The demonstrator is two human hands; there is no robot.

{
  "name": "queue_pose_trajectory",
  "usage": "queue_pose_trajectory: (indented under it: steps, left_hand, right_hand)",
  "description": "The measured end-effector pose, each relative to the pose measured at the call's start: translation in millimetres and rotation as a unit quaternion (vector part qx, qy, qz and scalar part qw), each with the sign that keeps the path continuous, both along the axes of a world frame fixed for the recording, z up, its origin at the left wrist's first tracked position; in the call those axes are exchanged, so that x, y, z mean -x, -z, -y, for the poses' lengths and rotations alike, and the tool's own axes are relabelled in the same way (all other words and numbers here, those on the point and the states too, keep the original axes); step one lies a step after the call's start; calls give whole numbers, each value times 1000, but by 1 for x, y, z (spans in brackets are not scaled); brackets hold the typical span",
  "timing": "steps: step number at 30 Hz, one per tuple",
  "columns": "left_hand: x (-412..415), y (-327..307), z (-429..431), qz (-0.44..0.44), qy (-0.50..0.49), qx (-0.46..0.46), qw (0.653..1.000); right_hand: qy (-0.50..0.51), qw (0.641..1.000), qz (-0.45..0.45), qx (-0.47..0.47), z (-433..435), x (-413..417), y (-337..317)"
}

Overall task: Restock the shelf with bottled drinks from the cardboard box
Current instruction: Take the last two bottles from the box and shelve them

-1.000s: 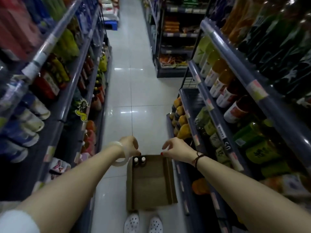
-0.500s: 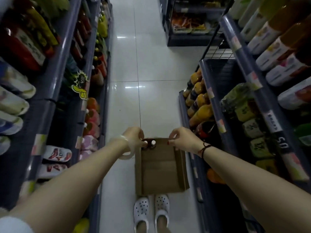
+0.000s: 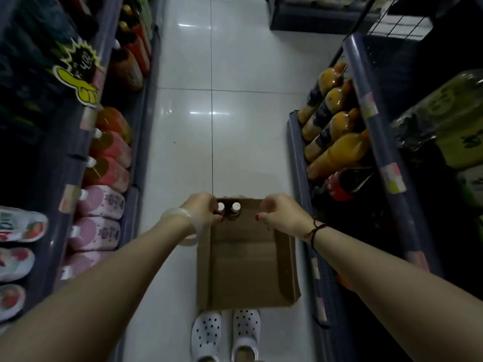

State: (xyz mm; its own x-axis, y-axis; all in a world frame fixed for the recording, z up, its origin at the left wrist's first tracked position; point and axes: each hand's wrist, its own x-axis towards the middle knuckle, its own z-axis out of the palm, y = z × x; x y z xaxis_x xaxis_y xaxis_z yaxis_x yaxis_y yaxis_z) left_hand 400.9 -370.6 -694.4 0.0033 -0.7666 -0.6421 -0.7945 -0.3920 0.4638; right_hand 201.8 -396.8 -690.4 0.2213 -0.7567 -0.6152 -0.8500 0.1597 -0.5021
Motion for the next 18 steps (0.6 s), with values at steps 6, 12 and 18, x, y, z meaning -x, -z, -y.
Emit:
queue_pose_trajectory:
  steps: [6, 12, 18]
  left_hand:
    - [0, 92, 0, -6, -5, 11, 1000]
    - [0, 173, 4, -3, -21, 41, 999]
    - [-2, 254, 6, 14, -47, 78, 996]
  right_hand:
    - [9, 1000, 22, -9, 0, 3, 94]
    - [2, 1000, 23, 0, 6, 3, 187]
    - [-5, 999, 33, 11, 14, 0, 272]
